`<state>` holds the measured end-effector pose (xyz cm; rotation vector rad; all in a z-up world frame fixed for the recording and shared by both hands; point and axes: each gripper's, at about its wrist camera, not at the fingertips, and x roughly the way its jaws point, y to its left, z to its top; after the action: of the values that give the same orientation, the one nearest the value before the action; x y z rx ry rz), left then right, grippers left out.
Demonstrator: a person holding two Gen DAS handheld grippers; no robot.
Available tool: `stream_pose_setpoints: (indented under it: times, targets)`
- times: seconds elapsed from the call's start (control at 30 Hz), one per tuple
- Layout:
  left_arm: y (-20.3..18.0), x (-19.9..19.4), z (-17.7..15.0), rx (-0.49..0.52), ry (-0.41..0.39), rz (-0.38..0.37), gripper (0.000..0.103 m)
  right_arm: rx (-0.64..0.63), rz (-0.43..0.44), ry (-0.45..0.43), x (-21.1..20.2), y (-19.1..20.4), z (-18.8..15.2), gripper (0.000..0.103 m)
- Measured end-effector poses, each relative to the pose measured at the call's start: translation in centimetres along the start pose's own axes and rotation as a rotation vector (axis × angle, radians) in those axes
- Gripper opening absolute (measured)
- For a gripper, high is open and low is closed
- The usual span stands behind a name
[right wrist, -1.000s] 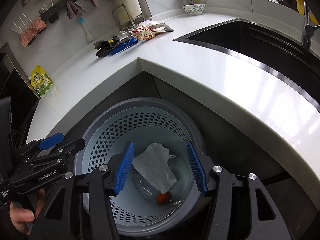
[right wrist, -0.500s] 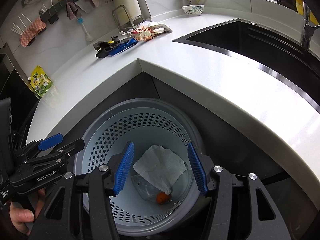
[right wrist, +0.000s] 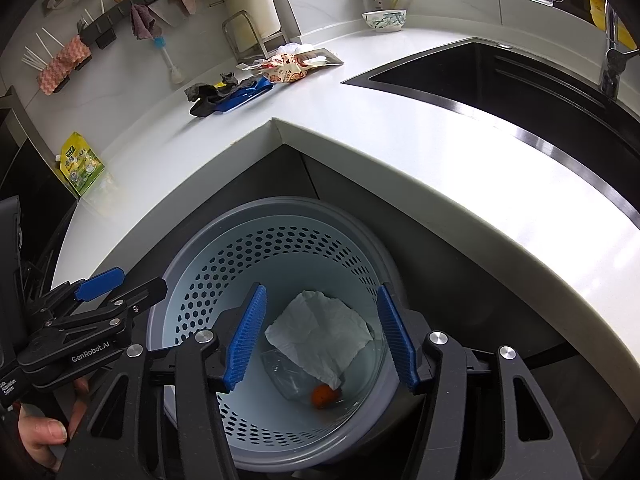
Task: Collect trash
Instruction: 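Open both grippers to drop the bag and paper into the basket, then raise both open grippers from the basket toward the counter items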
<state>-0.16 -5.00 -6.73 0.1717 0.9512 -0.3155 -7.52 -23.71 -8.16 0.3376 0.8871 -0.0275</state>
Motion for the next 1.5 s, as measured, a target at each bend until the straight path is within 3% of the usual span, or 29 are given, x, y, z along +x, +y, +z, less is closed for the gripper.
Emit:
stream_pose_setpoints:
  times: [0.77, 1.5]
  targets:
    - [0.0, -1.4, 0.7, -0.005, -0.033, 0.011, 0.076, 0.017, 0.004, -0.037, -1.1, -0.8, 0.3, 0.057]
    - [3.8, -2.8, 7.3, -0.111, -0.179, 0.048, 0.088, -0.012, 0.008, -0.126, -0.7, 0.6, 6.2, 0.062]
